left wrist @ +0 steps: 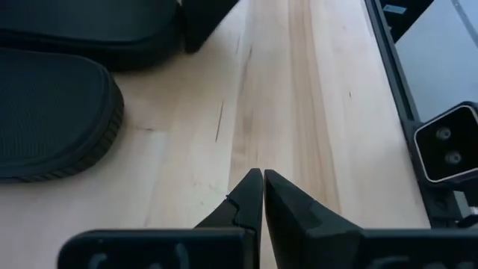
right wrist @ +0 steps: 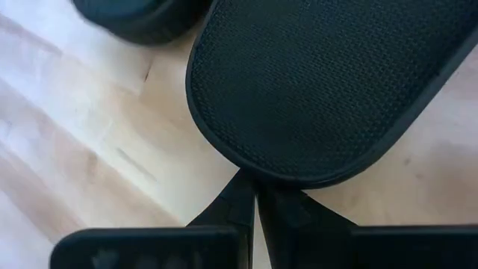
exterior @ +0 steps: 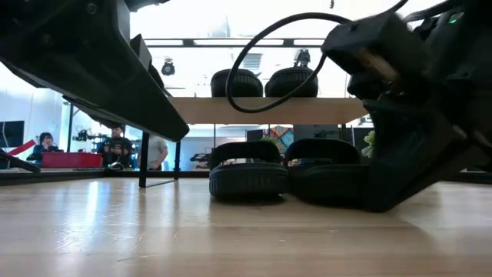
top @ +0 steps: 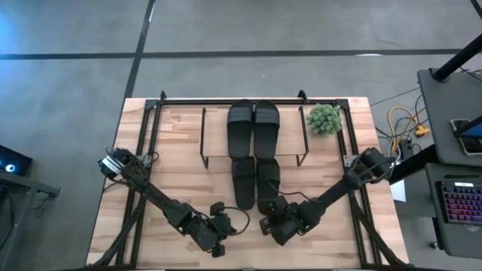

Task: Pick and place slides into the shelf
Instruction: Move the black slides under the shelf

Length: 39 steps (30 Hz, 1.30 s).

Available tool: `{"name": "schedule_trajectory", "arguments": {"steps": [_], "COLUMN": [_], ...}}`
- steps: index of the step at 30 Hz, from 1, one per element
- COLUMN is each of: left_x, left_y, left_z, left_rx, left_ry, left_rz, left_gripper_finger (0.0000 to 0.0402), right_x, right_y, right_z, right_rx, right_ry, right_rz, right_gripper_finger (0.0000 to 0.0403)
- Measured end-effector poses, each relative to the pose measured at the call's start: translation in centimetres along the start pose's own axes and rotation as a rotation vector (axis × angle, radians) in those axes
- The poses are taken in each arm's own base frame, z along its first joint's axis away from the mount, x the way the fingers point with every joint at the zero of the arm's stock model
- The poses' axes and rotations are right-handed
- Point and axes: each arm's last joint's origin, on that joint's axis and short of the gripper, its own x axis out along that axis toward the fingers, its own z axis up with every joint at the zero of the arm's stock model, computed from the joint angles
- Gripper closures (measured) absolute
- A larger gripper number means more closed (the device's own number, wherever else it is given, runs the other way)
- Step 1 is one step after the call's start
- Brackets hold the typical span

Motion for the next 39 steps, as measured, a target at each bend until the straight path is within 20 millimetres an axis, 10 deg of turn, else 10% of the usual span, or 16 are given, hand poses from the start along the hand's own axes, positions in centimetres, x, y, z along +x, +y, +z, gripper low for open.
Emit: {"name": "schedule_trajectory", "arguments": {"steps": [17, 39], "left_x": [0.0, 2.5], "left_y": [0.1, 3.0], "left_z": [0.0, 1.6], "left_rx": [0.002, -0.036], "left_ry": [-0.007, -0.065], "left_rz": [0.012, 0.102], "left_gripper_finger": [0.0401, 0.0401], "right_x": [0.2, -8.7], "right_y": [0.3, 4.8], "right_z": [4.0, -5.8], "right_rx": [-0.073, -0.131], "right_ry": [-0.184, -0.232], "right_rz": [-0.17, 0.182], "right_gripper_finger": [0.039, 0.039]}}
